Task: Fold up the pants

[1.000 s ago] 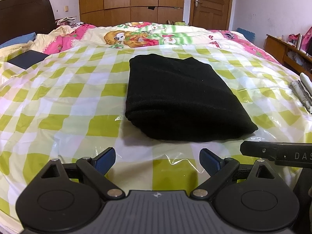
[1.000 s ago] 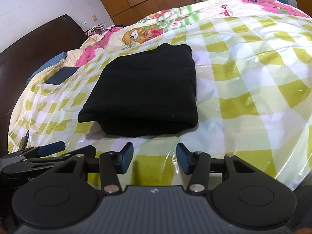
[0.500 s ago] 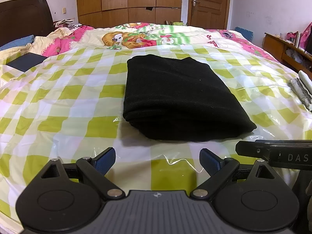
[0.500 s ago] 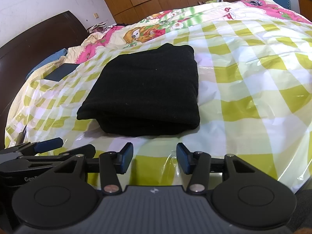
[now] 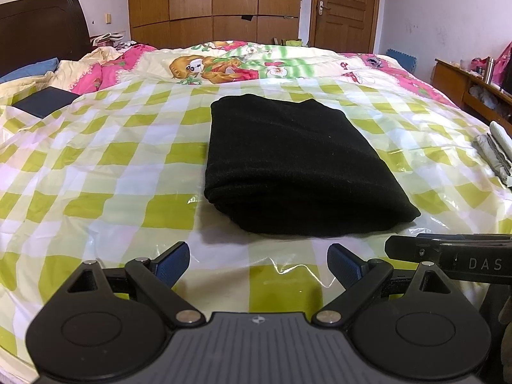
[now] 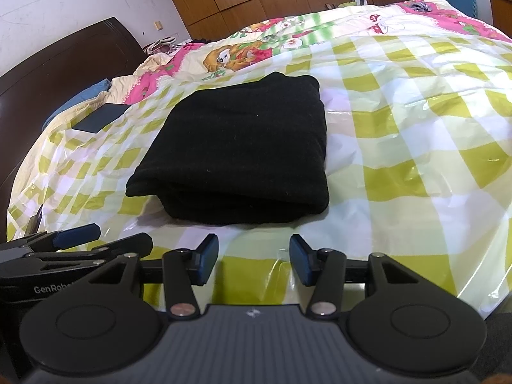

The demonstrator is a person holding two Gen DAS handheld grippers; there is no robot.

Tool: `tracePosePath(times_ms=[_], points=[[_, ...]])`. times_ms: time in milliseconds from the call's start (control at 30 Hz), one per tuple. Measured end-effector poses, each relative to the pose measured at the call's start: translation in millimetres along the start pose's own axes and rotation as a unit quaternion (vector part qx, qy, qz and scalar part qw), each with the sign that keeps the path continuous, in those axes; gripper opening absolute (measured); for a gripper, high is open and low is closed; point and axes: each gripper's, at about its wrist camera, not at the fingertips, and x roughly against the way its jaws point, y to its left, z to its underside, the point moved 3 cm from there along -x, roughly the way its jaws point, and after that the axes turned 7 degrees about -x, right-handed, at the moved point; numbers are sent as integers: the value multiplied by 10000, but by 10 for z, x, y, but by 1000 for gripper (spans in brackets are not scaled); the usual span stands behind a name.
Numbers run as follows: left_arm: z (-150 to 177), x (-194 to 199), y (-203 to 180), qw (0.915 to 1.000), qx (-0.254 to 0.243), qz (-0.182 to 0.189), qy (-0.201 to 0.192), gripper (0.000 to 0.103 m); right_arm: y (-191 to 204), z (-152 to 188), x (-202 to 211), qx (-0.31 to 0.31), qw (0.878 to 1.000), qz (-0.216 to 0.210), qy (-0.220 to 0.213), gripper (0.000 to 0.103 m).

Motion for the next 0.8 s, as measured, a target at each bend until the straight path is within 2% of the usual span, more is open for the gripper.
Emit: tracePosePath(times_ms=[800], points=[[7, 15, -5, 10000, 2, 36, -28, 103, 13, -6, -4, 135, 9999, 3, 28, 52]])
